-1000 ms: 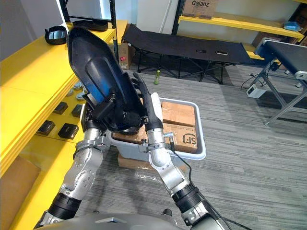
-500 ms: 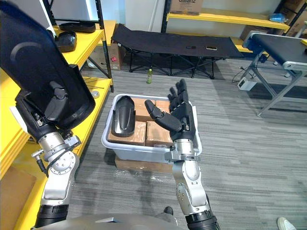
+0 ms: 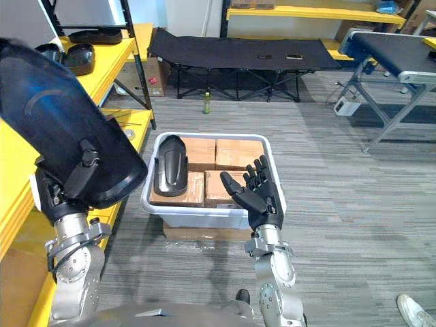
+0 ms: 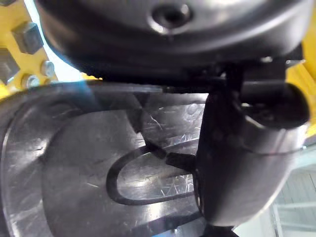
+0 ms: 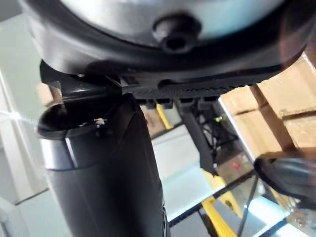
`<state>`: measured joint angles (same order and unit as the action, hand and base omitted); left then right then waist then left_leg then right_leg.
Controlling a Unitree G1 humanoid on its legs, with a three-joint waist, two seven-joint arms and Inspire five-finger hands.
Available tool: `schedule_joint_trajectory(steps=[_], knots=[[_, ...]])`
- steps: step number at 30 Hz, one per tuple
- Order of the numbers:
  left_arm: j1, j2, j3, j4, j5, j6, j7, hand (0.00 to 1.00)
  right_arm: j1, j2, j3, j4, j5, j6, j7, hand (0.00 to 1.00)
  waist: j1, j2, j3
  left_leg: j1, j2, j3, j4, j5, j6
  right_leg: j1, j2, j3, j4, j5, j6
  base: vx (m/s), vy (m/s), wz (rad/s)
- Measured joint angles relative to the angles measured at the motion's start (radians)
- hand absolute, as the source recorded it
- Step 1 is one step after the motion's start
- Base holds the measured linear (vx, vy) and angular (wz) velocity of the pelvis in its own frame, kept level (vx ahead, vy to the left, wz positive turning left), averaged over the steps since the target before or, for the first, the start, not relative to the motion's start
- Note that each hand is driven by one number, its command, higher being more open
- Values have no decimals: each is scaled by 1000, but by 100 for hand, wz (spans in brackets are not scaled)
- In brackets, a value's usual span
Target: Walk over and take three plastic housings, then place them on the shelf
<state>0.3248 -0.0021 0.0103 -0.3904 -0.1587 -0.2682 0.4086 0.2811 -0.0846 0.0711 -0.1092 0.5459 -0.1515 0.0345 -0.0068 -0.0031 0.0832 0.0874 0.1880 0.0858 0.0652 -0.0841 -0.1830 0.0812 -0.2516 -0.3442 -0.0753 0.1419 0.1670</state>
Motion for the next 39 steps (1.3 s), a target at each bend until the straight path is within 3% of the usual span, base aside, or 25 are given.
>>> schedule_joint_trajectory(steps=[4,8,10,12,13,16,22,25,27,32,39], knots=[[57,-6,42,-100,-43,-44,-48,0,-50,-26,103,40,-31,26,4,100,49,3,2,-29,-1,-79,25,-2,0,44,0,-76,0,-16,4,7,-4,61],[98,-30,116,-174,-73,-101,-97,0,-116,-39,216,90,-107,60,23,100,124,12,15,-64,-8,-185,42,5,-1,102,3,-179,7,-46,11,-2,-5,72],[119,-28,142,-184,-91,-116,-124,0,-134,-37,236,98,-111,72,27,100,138,14,16,-92,-11,-222,40,23,6,118,2,-241,24,-72,8,0,-28,101],[116,-26,153,-184,-130,-120,-170,0,-142,-37,225,97,-118,76,25,100,134,6,19,-133,-22,-213,36,65,31,137,-3,-312,39,-99,8,3,-33,124],[119,-26,150,-184,-157,-126,-205,0,-142,-37,208,98,-137,77,21,100,138,7,21,-145,-22,-198,30,86,30,139,-7,-341,61,-113,7,-3,-11,98],[127,-26,144,-184,-155,-135,-247,0,-144,-37,181,98,-141,77,21,100,141,10,25,-143,-23,-199,5,119,18,149,-9,-346,90,-127,13,-13,2,47],[155,8,91,-184,-143,-159,-356,0,-148,-33,189,96,-141,77,24,100,132,21,32,-140,-23,-168,-37,134,27,125,-25,-330,119,-160,18,-42,9,0],[149,29,62,-182,-144,-159,-390,0,-145,-34,207,91,-147,77,23,100,102,19,32,-170,-43,-215,-32,152,29,66,-22,-203,221,-253,8,-4,-27,55],[106,47,17,-156,-146,-159,-439,0,-131,-39,206,85,-147,77,11,100,82,18,33,-189,-78,-305,-48,185,23,43,-9,-70,303,-328,-17,14,-81,117],[89,57,-13,-152,-145,-164,-444,0,-133,-49,203,84,-149,76,29,100,90,21,43,-183,-74,-313,-69,230,20,81,13,-89,308,-352,-3,-9,-65,52],[105,60,-11,-151,-145,-166,-411,0,-133,-78,206,73,-176,41,78,100,86,26,87,-183,-47,-269,-19,200,25,81,34,-55,303,-367,-16,-90,-1,-15]])
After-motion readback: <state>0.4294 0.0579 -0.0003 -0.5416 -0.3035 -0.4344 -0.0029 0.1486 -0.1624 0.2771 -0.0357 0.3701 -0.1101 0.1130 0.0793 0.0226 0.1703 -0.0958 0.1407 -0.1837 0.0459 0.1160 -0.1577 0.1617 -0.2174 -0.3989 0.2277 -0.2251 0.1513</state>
